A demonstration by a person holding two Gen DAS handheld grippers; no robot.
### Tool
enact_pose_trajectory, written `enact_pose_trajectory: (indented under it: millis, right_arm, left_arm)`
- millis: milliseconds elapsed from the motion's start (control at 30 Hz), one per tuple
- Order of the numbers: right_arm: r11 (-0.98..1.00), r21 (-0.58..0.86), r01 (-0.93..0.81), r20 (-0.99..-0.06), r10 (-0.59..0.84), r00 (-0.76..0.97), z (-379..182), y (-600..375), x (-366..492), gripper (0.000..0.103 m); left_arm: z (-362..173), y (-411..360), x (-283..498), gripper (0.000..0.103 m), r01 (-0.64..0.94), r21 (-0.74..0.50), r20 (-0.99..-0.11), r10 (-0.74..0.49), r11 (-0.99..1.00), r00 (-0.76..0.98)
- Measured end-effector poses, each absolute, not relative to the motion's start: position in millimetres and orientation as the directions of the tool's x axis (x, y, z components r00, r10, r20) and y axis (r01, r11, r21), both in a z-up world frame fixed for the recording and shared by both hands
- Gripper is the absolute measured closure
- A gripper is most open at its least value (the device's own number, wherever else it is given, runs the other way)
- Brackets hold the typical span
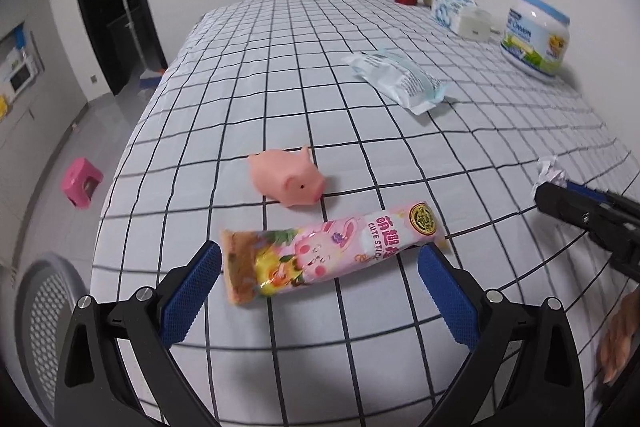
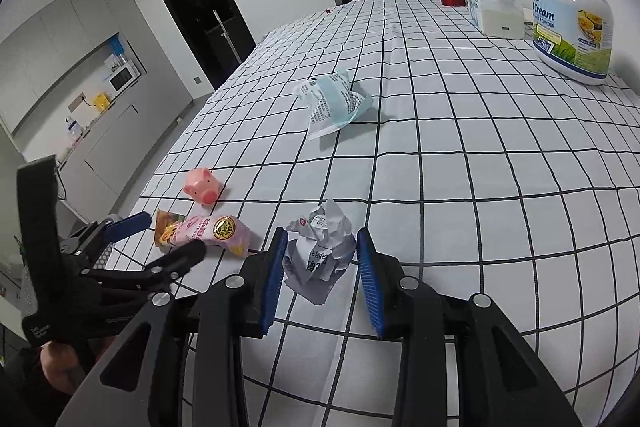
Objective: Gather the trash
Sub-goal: 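Grasp the pink candy stick with the left tool while the right tool holds the paper, then carry the paper and candy stick over the basket and open both tools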
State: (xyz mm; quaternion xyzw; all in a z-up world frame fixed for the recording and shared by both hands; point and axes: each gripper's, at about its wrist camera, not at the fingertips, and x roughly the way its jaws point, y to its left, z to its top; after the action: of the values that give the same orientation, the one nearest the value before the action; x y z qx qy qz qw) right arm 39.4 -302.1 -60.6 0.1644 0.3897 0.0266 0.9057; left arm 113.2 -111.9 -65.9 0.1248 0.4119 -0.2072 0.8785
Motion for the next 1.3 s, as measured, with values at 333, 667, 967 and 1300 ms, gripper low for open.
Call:
enact_pose_trajectory:
  millis: [333,667,967,1300]
  right_arm:
    - [0.938,0.339,0.076,-0.694,0.195,0.693,-64,-304,40,0.069]
    - [0.94,0.333,0.071,-0.702,0.196,0.685,-67,-301,43,0.069]
    - [0.949,0.311,0.054,-0.708,0.193,0.679,-60,-287,41,0.069]
    - [0.959,0.283,-0.031,-0.711,0.231,0.664,-46,-232,40,0.069]
  left_arm:
    - [-79,-133,125,0.029,0.523,0.056,-0.809,-0.269,0.851,0.524]
    - [-69,-126,124,0.084,0.489,-0.041,-0.803,-0.32,0.871,0.502]
    - [-53,-100,105,0.091,0.434,-0.094,-0.783,-0.335,0.896,0.523]
    - [-36,-46,87,0.091,0.359,-0.067,-0.762,-0.28,0.931,0.584]
